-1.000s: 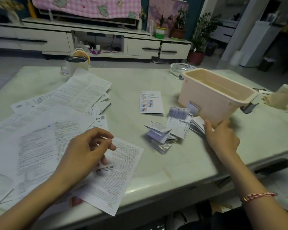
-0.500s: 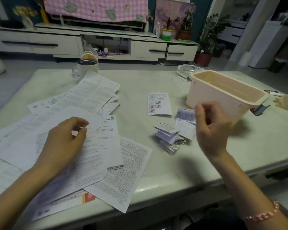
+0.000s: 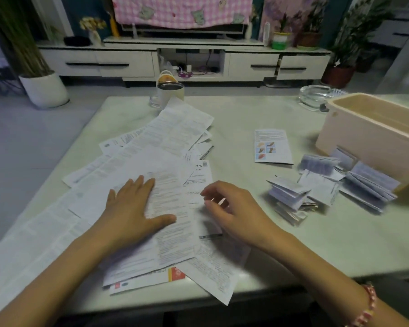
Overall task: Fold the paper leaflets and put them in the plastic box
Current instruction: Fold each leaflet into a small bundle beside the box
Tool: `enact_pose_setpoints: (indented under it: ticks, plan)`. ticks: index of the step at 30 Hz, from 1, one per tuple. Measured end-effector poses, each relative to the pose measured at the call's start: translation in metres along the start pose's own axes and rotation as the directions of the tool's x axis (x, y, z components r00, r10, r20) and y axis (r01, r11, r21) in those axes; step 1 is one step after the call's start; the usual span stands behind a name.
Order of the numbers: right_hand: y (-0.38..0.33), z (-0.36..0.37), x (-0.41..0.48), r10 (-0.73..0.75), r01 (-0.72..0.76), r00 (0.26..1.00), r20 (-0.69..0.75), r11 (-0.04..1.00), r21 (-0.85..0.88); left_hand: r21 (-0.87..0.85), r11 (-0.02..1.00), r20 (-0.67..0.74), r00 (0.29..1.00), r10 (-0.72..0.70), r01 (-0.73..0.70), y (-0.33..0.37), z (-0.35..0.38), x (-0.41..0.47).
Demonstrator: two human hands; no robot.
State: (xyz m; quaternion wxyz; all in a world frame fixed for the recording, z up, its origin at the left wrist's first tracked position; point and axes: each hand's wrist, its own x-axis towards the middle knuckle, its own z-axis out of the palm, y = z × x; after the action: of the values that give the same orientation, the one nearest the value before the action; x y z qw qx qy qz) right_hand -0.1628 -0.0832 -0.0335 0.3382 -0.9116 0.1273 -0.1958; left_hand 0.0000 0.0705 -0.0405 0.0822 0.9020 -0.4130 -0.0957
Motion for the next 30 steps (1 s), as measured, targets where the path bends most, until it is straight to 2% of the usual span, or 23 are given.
enact_pose_setpoints:
  ticks: [7, 12, 15, 17, 19, 20, 22, 25, 27, 30]
  plan:
    - [0.000, 0.005, -0.006, -0.009, 0.023, 0.995, 0.102, 0.991, -0.131, 0.102, 0.993, -0.067, 0.996, 0.061, -0.054, 0.009, 0.007, -0.006]
    - [-0.001, 0.012, -0.006, -0.007, 0.030, 0.989, 0.150, 0.987, -0.156, 0.098, 0.973, -0.279, 0.933, 0.228, -0.209, 0.007, 0.007, -0.003]
    - [0.000, 0.008, -0.007, 0.017, -0.009, 0.995, 0.096, 0.996, -0.091, 0.078, 0.957, -0.332, 0.898, 0.288, -0.278, 0.006, 0.002, -0.007]
    - [0.000, 0.004, -0.006, 0.056, -0.056, 0.998, 0.042, 0.998, -0.011, -0.007, 0.961, -0.411, 0.877, 0.250, -0.277, 0.010, -0.008, -0.015]
    - [-0.002, -0.002, -0.006, 0.121, -0.117, 0.992, -0.027, 0.986, 0.116, -0.176, 0.942, -0.485, 0.858, 0.169, -0.285, 0.015, -0.024, -0.023]
    - [-0.004, -0.005, -0.005, 0.163, -0.149, 0.985, -0.049, 0.966, 0.210, -0.314, 0.902, -0.490, 0.864, 0.114, -0.297, 0.019, -0.034, -0.028]
    - [-0.008, -0.012, -0.002, 0.249, -0.214, 0.968, -0.023, 0.873, 0.438, -0.605, 0.754, -0.427, 0.903, -0.038, -0.254, 0.030, -0.049, -0.038]
    - [-0.016, -0.018, -0.002, 0.310, -0.330, 0.936, 0.169, 0.596, 0.732, -0.899, 0.433, -0.152, 0.973, -0.172, -0.064, 0.042, -0.049, -0.042]
    - [-0.020, -0.017, -0.003, 0.284, -0.371, 0.923, 0.258, 0.485, 0.792, -0.974, 0.218, 0.028, 0.988, -0.155, 0.062, 0.049, -0.041, -0.043]
    - [-0.025, -0.015, -0.005, 0.296, -0.408, 0.908, 0.295, 0.477, 0.778, -0.974, 0.180, 0.116, 0.987, -0.112, 0.135, 0.054, -0.031, -0.041]
